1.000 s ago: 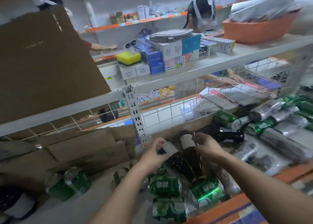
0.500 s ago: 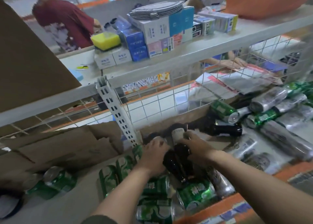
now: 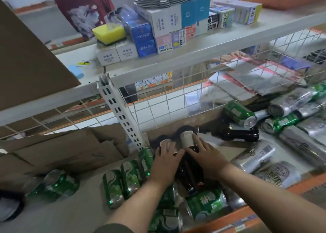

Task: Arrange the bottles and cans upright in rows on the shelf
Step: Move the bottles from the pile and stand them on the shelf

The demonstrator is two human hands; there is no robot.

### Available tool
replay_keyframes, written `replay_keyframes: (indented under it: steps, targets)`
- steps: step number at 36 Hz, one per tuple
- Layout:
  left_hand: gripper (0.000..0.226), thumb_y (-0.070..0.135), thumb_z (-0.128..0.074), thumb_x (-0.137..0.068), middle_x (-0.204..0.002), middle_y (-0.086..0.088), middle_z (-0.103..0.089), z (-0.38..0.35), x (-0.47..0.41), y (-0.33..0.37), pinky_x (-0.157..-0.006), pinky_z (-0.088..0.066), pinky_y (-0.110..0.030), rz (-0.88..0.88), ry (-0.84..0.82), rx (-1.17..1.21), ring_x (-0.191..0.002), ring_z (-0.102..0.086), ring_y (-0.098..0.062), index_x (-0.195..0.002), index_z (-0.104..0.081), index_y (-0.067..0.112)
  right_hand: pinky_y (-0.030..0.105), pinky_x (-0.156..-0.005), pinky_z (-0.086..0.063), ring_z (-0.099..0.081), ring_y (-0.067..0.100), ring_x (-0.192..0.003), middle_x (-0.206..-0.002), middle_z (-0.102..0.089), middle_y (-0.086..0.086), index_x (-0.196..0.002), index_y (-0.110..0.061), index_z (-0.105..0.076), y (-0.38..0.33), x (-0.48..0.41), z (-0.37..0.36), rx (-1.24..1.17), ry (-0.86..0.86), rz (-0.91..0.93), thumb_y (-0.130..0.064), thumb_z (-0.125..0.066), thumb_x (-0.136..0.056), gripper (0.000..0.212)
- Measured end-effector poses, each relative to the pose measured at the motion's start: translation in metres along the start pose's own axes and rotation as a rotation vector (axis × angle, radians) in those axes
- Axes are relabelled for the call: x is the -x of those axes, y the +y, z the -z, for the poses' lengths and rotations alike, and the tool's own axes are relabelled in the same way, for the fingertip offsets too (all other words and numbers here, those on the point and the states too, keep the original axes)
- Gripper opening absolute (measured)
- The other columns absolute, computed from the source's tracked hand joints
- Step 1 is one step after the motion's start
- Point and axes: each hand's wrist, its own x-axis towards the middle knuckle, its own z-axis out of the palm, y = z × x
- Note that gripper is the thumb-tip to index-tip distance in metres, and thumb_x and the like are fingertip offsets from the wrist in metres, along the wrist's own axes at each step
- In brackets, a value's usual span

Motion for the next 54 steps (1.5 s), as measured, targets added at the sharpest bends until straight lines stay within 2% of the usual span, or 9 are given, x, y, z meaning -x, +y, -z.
replay_keyframes:
  steps: [12, 23, 27, 31, 38, 42, 47, 50, 54]
  targets:
    - [0.069, 0.02, -0.063, -0.092, -0.167, -0.009, -0.012, 0.002, 0.005, -0.006, -0.121, -0.028, -0.051, -0.039, 0.012, 0.111, -0.155, 0.002, -0.036, -0.152, -0.029, 0.027, 0.046, -0.123, -0.028, -0.001, 0.04, -0.157, -0.166, 0.024, 0.022, -0.161, -0.037, -0.002, 0.005, 0.0, -0.004, -0.009, 0.027, 0.033, -0.023, -0.071, -0.089, 0.102]
    - [0.076, 0.041, -0.073, -0.081, -0.163, 0.004, -0.022, 0.002, 0.001, -0.034, -0.121, -0.03, -0.05, -0.061, 0.057, 0.363, -0.153, -0.005, -0.02, -0.147, -0.034, 0.038, 0.045, -0.103, -0.051, -0.05, 0.039, -0.136, -0.17, 0.009, 0.003, -0.153, -0.054, -0.013, 0.023, -0.01, 0.026, -0.254, -0.072, 0.024, -0.034, -0.084, -0.068, 0.113]
    - [0.064, 0.042, -0.072, -0.076, -0.149, 0.016, -0.04, 0.009, 0.002, -0.039, -0.119, -0.033, -0.043, -0.01, 0.113, 0.553, -0.145, -0.027, -0.014, -0.132, -0.043, 0.046, 0.041, -0.11, -0.046, -0.05, 0.03, -0.134, -0.157, -0.024, 0.0, -0.146, -0.06, -0.021, 0.033, -0.012, 0.036, -0.438, -0.07, 0.071, -0.049, -0.082, -0.062, 0.105]
    - [0.04, 0.044, -0.076, -0.077, -0.104, 0.03, -0.063, 0.017, -0.003, -0.037, -0.087, -0.052, -0.025, 0.185, 0.236, 0.857, -0.098, -0.059, 0.013, -0.103, -0.048, 0.057, 0.037, -0.108, -0.049, -0.059, 0.014, -0.12, -0.13, -0.054, -0.007, -0.142, -0.059, -0.036, 0.038, -0.02, 0.043, -0.752, -0.011, -0.023, -0.077, -0.083, -0.051, 0.104]
    - [0.04, 0.056, -0.067, -0.09, -0.112, 0.01, -0.065, 0.016, -0.019, -0.034, -0.09, -0.051, -0.032, 0.44, 0.263, 1.072, -0.097, -0.061, -0.009, -0.119, -0.043, 0.044, 0.047, -0.102, -0.054, -0.068, 0.018, -0.112, -0.119, -0.069, -0.005, -0.12, -0.048, -0.062, 0.025, -0.059, 0.03, -1.048, 0.165, -0.228, -0.089, -0.076, -0.055, 0.078]
    - [0.042, 0.054, -0.069, -0.089, -0.108, 0.015, -0.061, 0.014, -0.022, -0.033, -0.09, -0.051, -0.031, 0.447, 0.212, 1.11, -0.098, -0.061, -0.008, -0.119, -0.041, 0.044, 0.049, -0.093, -0.059, -0.076, 0.017, -0.092, -0.098, -0.079, 0.0, -0.102, -0.025, -0.073, 0.018, -0.067, 0.031, -1.191, 0.237, -0.273, -0.07, -0.077, -0.075, 0.053]
    - [0.06, 0.065, -0.073, -0.066, -0.114, 0.013, -0.067, 0.013, -0.028, -0.036, -0.099, -0.054, -0.046, 0.501, 0.214, 1.22, -0.105, -0.067, -0.013, -0.118, -0.05, 0.044, 0.038, -0.091, -0.057, -0.068, 0.008, -0.097, -0.105, -0.07, -0.006, -0.108, -0.026, -0.056, 0.024, -0.065, 0.012, -1.142, 0.308, -0.326, -0.038, -0.098, -0.057, 0.067]
    - [0.064, 0.058, -0.082, -0.062, -0.112, 0.015, -0.067, 0.009, -0.033, -0.039, -0.099, -0.054, -0.045, 0.533, 0.191, 1.244, -0.106, -0.066, -0.013, -0.117, -0.052, 0.044, 0.042, -0.093, -0.058, -0.069, 0.012, -0.106, -0.112, -0.07, -0.007, -0.12, -0.027, -0.054, 0.026, -0.067, 0.002, -1.133, 0.341, -0.354, -0.05, -0.098, -0.041, 0.093]
    - [0.065, 0.027, -0.095, -0.064, -0.101, 0.027, -0.064, 0.0, -0.034, -0.044, -0.077, -0.054, -0.01, 0.47, 0.154, 1.233, -0.086, -0.06, 0.023, -0.111, -0.052, 0.044, 0.029, -0.079, -0.059, -0.069, 0.006, -0.096, -0.106, -0.071, -0.006, -0.118, -0.025, -0.054, 0.02, -0.08, 0.003, -1.119, 0.378, -0.362, -0.035, -0.102, -0.044, 0.088]
